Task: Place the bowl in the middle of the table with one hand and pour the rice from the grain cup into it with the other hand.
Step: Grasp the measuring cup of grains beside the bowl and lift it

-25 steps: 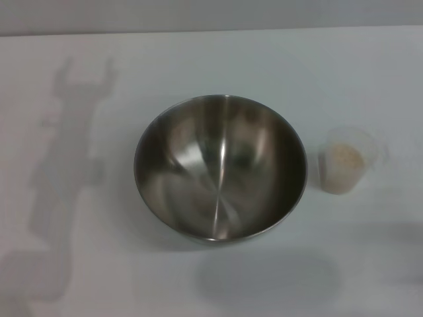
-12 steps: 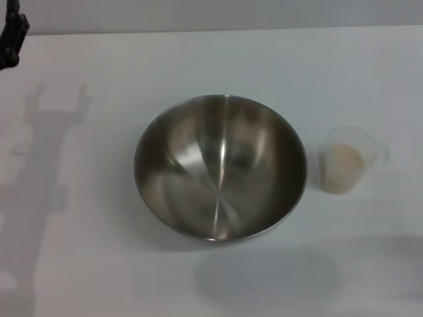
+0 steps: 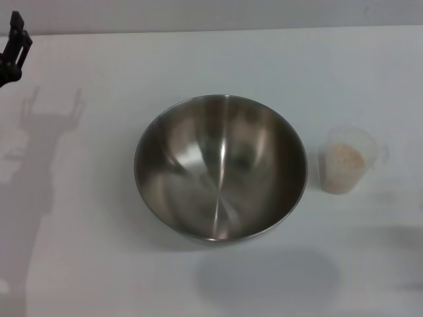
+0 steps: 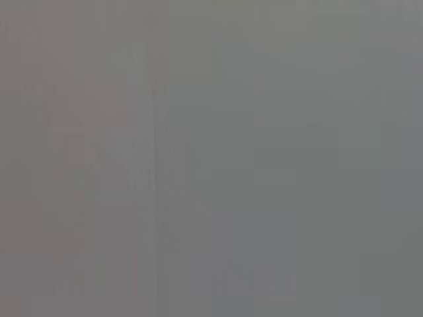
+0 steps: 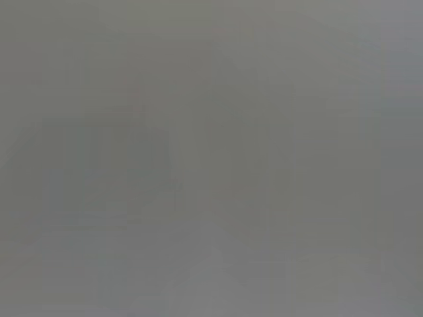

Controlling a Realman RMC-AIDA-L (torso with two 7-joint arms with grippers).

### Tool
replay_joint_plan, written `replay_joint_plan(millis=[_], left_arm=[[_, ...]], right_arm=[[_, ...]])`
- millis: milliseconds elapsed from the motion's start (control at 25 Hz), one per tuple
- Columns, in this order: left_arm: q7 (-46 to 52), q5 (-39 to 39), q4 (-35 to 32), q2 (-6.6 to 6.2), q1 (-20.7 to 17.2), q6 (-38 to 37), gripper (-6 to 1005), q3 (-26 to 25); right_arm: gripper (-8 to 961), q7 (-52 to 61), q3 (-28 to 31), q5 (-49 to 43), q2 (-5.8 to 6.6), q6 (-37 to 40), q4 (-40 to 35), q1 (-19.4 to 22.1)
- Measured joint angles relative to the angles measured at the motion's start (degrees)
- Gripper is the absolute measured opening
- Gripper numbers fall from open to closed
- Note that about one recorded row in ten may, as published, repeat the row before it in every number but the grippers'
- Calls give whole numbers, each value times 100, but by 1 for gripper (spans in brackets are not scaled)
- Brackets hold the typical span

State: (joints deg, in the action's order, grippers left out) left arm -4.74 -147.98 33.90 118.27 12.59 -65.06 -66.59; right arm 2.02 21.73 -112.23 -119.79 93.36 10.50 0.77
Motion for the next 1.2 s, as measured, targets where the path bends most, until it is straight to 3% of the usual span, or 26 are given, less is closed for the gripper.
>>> replay_joint_plan(millis=[280,1200], left_arm=[[122,-6,-406,31,93,-91,848,10],[139,-11,-414,29,71,-123,846,24]], right_arm=[[804,-1,-244,-1,0,-408,24,-241],[798,-9,-441,-1,0,-1392,101,-713]])
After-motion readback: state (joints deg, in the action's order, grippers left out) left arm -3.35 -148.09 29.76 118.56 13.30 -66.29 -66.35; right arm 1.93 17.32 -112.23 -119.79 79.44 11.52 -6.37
